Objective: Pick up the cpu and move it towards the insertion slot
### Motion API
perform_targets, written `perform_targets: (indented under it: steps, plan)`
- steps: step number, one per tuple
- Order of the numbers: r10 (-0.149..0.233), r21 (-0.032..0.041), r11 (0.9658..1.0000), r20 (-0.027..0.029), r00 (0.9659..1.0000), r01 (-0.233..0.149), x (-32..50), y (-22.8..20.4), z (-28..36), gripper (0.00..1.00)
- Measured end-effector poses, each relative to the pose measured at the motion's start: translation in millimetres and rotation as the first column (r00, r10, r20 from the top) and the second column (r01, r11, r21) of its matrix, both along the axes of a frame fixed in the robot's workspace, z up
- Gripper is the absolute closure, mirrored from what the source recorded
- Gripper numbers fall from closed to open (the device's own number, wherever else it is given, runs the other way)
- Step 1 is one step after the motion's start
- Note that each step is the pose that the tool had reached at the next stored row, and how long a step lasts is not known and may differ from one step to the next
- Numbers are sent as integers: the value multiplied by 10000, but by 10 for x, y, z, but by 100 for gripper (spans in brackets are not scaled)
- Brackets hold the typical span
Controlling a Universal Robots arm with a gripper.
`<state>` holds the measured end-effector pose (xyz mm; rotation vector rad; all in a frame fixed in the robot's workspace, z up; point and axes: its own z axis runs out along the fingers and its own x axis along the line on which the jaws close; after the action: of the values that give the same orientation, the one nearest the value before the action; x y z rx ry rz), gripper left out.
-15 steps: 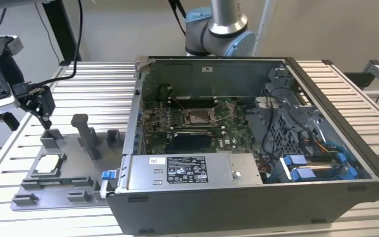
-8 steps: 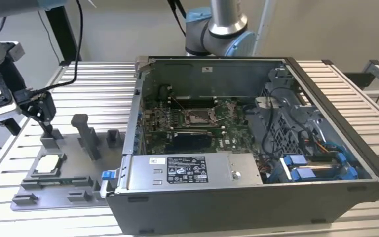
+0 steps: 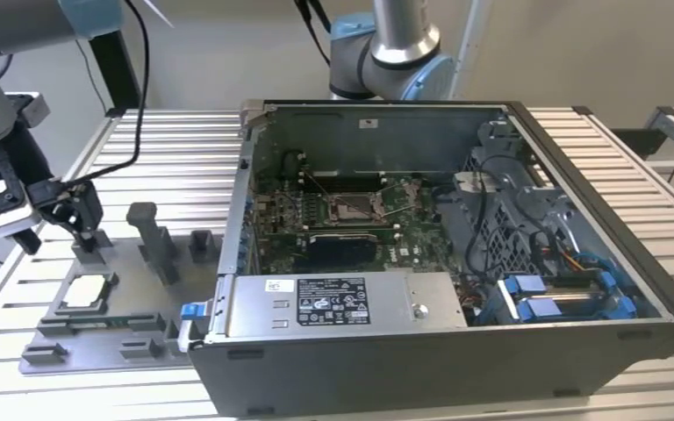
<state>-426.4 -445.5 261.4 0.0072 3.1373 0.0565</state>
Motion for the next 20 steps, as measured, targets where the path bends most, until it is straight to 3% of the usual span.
perform_targets:
  steps: [9, 20]
  plan:
    - [-15, 0, 10000, 1, 10000, 15, 21, -47, -165, 0]
    - [-15, 0, 10000, 33, 10000, 15, 21, -50, -358, 0]
